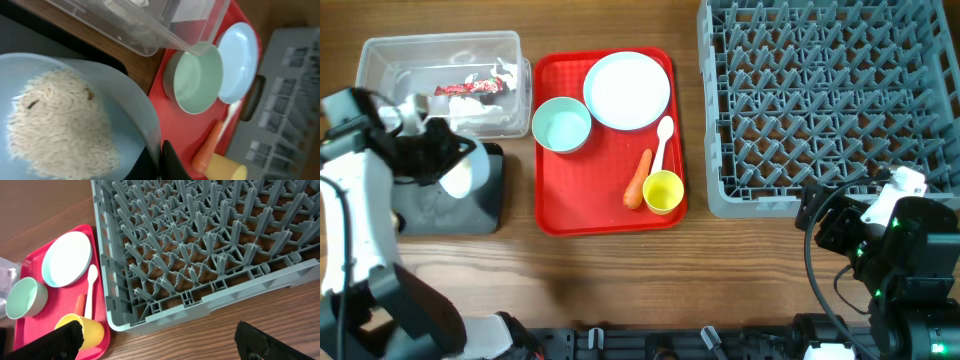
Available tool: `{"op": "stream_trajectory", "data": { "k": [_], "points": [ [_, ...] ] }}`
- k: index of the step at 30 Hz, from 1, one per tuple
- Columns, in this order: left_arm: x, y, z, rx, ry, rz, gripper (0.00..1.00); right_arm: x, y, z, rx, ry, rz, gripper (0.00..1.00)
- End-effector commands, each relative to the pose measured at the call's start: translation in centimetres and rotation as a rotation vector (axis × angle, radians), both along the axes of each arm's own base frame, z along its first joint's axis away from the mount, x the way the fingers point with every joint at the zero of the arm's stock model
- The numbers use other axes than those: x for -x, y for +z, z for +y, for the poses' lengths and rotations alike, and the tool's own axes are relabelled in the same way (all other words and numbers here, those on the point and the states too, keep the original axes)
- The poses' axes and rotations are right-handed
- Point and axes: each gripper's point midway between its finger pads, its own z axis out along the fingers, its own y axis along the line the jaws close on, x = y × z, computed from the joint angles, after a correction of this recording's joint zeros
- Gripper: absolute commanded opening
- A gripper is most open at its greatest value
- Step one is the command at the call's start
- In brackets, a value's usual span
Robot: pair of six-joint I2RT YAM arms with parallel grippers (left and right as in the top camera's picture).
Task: Sort waste into correct bins and load items into the dishwasher rack
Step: 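Tip the rice bowl over the black tray to pour out the rice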
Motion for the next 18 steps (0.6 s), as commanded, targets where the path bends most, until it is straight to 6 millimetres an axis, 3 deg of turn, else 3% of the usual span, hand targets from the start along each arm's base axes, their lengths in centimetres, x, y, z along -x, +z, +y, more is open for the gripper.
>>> {"op": "stream_trajectory", "data": {
  "k": [1, 8, 11, 18],
  "points": [
    [-0.8, 0.8, 0.9, 0.176, -0.065, -0.157, 0.04, -0.2, -0.1, -0.3, 0.022, -0.005, -0.001, 1.0],
    [-1.4, -0.6, 3.4, 0.402, -0.029, -0.278, 0.04, -0.8, -0.4, -0.3, 0.026, 0.0, 0.018, 1.0],
    [-1.5, -0.2, 4.4, 0.482, -0.004, -0.346, 0.04, -0.8, -1.0, -0.3, 0.025, 0.0, 0.047, 1.0],
    [-0.4, 0.4, 7.8, 0.506, 0.092, -0.41, 0.04, -1.1, -1.6, -0.3, 0.024, 0.001, 0.077, 1.0]
  ]
}}
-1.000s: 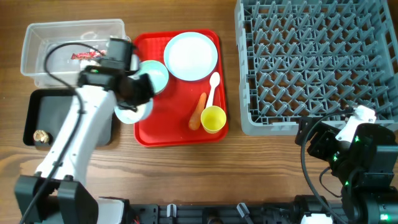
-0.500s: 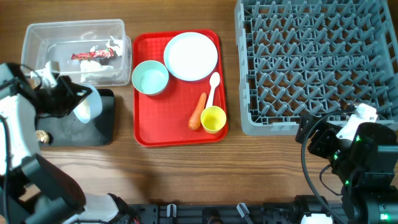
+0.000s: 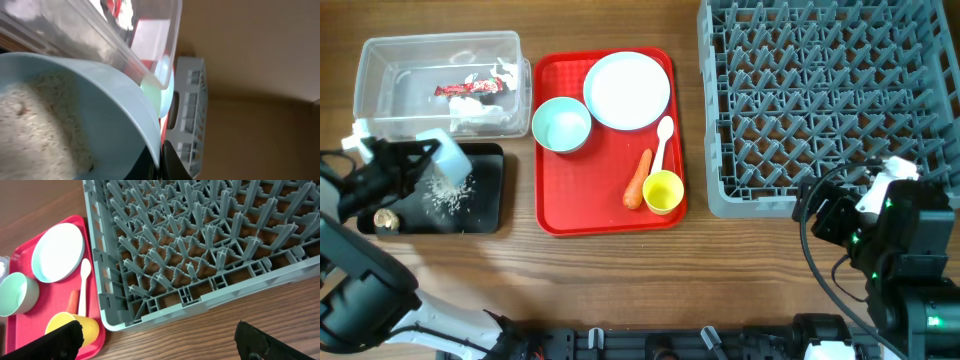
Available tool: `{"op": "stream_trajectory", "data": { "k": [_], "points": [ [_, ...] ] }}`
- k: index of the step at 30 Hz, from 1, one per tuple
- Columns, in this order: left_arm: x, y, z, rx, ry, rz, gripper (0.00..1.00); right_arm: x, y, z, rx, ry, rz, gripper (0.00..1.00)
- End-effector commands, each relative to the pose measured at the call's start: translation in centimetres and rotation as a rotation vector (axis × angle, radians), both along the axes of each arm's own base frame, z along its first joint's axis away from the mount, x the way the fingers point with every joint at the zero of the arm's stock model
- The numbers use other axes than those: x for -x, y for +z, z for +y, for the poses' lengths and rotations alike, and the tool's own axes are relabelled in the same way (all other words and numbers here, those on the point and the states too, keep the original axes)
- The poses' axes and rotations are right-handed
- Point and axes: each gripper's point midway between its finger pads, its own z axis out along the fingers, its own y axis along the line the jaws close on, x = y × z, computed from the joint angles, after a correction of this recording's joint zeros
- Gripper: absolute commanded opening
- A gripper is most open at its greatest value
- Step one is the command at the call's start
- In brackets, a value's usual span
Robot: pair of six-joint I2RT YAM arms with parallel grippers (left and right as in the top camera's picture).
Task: Sort waste into correct bins and load items into the dishwasher rack
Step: 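Tip the rice bowl over the black tray to pour out the rice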
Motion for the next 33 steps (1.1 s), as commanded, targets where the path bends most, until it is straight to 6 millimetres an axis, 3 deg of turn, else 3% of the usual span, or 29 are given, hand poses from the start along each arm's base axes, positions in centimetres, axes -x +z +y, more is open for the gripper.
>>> {"op": "stream_trajectory", "data": {
  "k": [1, 6, 17, 20, 25, 28, 29, 30, 33],
  "points": [
    [0.3, 1.3, 1.7, 0.028, 0.044, -0.078, 0.04, 0.0, -0.3, -0.3, 0.022, -0.004, 0.009, 1.0],
    [0.7, 1.2, 2.2, 0.127, 0.101, 0.005, 0.04, 0.0, -0.3, -0.3, 0.022, -0.004, 0.009, 1.0],
    [1.4, 3.6, 0.5, 0.348, 0.114, 0.028, 0.04, 0.4, -0.7, -0.3, 0.021, -0.004, 0.032, 1.0],
    [1.3, 2.6, 1.2, 0.245, 0.103, 0.005, 0.04, 0.4, -0.7, -0.3, 0.021, -0.003, 0.034, 1.0],
    [1.5, 1.9, 1.8, 0.217, 0.118, 0.029, 0.04, 0.4, -0.7, -0.2, 0.015, -0.004, 0.032, 1.0],
    [1.4, 3.1, 1.6, 0.285, 0.123, -0.008, 0.04, 0.2, -0.5, -0.2, 0.015, -0.004, 0.025, 1.0],
    [1.3, 5.6, 1.4, 0.412, 0.136, -0.082, 0.04, 0.3, -0.6, -0.2, 0.012, -0.006, 0.028, 1.0],
    [1.3, 6.1, 1.4, 0.44, 0.14, -0.098, 0.04, 0.3, -0.6, -0.1, 0.01, -0.004, 0.03, 1.0],
    [1.3, 5.6, 1.3, 0.402, 0.133, -0.09, 0.04, 0.3, -0.6, -0.1, 0.011, -0.004, 0.028, 1.0]
  ]
}}
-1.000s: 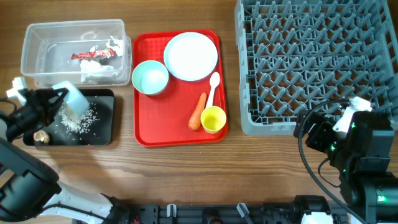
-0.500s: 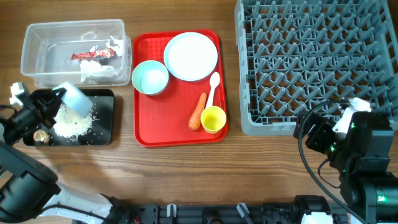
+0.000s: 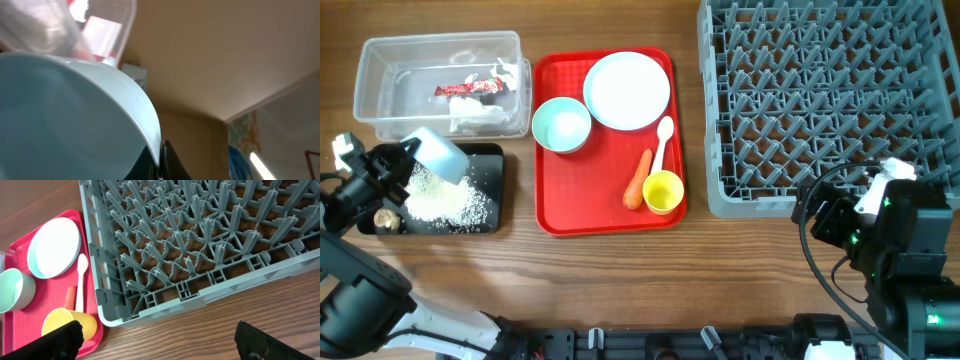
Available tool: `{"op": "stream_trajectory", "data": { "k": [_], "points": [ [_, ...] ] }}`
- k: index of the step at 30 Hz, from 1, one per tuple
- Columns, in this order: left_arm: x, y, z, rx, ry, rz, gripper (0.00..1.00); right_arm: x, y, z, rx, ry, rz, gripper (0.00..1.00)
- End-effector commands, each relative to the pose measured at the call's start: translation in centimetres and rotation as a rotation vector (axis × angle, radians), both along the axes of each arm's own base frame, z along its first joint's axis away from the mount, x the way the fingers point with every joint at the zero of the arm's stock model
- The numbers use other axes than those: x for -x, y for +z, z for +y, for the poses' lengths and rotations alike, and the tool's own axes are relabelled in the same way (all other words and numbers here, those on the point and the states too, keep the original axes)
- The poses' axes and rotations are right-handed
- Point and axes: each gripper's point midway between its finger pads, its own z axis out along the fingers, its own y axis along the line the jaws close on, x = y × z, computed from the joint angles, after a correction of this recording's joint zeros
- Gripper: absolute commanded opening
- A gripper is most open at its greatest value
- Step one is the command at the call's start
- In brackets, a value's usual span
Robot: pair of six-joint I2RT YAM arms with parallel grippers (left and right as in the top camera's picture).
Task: Sort waste into correct bins and load items into the dishwasher rack
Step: 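Tip the rice bowl over the black tray to pour out the rice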
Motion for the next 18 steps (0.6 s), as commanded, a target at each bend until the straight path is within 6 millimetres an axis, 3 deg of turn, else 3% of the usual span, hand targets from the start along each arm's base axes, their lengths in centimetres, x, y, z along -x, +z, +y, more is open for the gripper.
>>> {"op": "stream_trajectory", "data": {
  "k": [1, 9, 10, 13, 18],
  "points": [
    [0.0, 1.4, 0.3, 0.061, 0.025, -0.053, 0.04, 0.0, -0.2, -0.2, 0.012, -0.004, 0.003, 1.0],
    [0.4, 1.3, -1.1, 0.004, -0.009, -0.068, 0.04, -0.4, 0.2, -0.2, 0.012, -0.004, -0.017, 1.0],
    [0.4, 1.8, -2.3, -0.028, -0.04, -0.097, 0.04, -0.4, 0.3, -0.2, 0.011, -0.004, -0.021, 1.0],
    [0.3, 4.2, -8.6, -0.156, -0.212, -0.23, 0.04, -0.6, 0.2, 0.2, -0.005, 0.009, -0.019, 1.0],
    [1.0, 5.6, -18.2, -0.262, -0.518, -0.382, 0.04, -0.5, -0.3, 0.3, -0.009, 0.013, 0.007, 1.0]
  ]
}}
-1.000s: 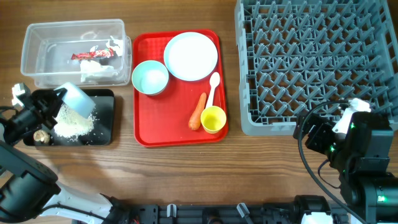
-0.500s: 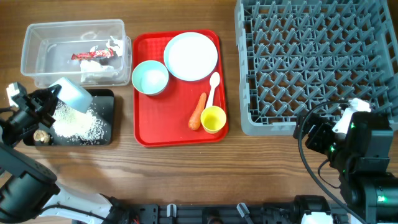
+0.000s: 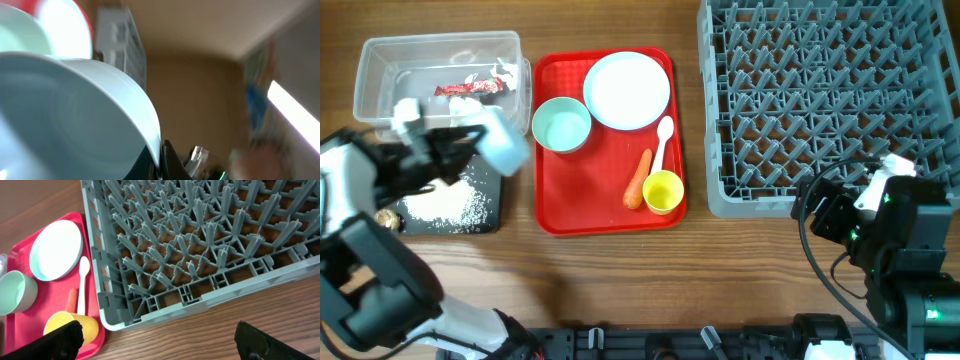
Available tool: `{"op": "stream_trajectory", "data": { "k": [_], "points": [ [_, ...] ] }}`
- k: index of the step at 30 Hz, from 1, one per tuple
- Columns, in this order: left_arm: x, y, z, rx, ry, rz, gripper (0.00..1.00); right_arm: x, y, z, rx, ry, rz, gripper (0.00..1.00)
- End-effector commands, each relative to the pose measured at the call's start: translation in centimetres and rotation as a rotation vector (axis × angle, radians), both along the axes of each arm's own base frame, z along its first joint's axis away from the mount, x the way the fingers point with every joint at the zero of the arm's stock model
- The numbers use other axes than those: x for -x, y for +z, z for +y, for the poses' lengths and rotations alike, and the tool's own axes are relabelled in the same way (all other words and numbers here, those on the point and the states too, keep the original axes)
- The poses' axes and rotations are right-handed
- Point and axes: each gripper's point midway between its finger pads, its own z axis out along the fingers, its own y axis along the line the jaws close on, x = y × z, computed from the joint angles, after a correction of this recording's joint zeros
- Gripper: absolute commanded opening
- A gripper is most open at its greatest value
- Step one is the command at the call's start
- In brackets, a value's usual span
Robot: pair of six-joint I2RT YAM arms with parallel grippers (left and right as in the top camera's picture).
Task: Sort waste into correct bins and load items into the dishwasher rack
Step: 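Tip the rice bowl over the black tray to pour out the rice, then place the empty light-blue bowl back on the red tray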
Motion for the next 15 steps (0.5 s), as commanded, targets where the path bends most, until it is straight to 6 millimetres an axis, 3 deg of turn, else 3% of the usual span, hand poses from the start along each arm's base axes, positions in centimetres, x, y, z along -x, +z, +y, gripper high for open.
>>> {"op": "stream_trajectory", "data": {
  "k": [1, 3, 6, 7, 11, 15],
  "points": [
    [1.3, 1.1, -7.1, -0.146, -0.239, -0.205, 0.04, 0.1, -0.4, 0.2, -0.006, 0.011, 0.016, 1.0],
    [2.2, -0.1, -10.5, -0.206, -0.383, -0.226, 0.04, 0.0, -0.4, 0.2, -0.006, 0.01, 0.017, 1.0],
    [3.6, -2.3, -13.5, -0.303, -0.539, -0.184, 0.04, 0.0, -0.5, 0.2, -0.004, 0.012, 0.021, 1.0],
    [4.1, -4.0, -14.3, -0.387, -0.6, -0.117, 0.04, 0.1, -0.5, 0.2, -0.005, 0.011, 0.023, 1.0],
    [3.7, -9.8, -13.9, -0.728, -0.618, 0.144, 0.04, -0.1, -0.7, 0.2, -0.005, 0.012, 0.034, 0.99],
    [3.0, -13.5, -11.9, -1.105, -0.528, 0.319, 0.04, -0.2, -1.3, 0.2, -0.006, 0.012, 0.065, 1.0]
  ]
}}
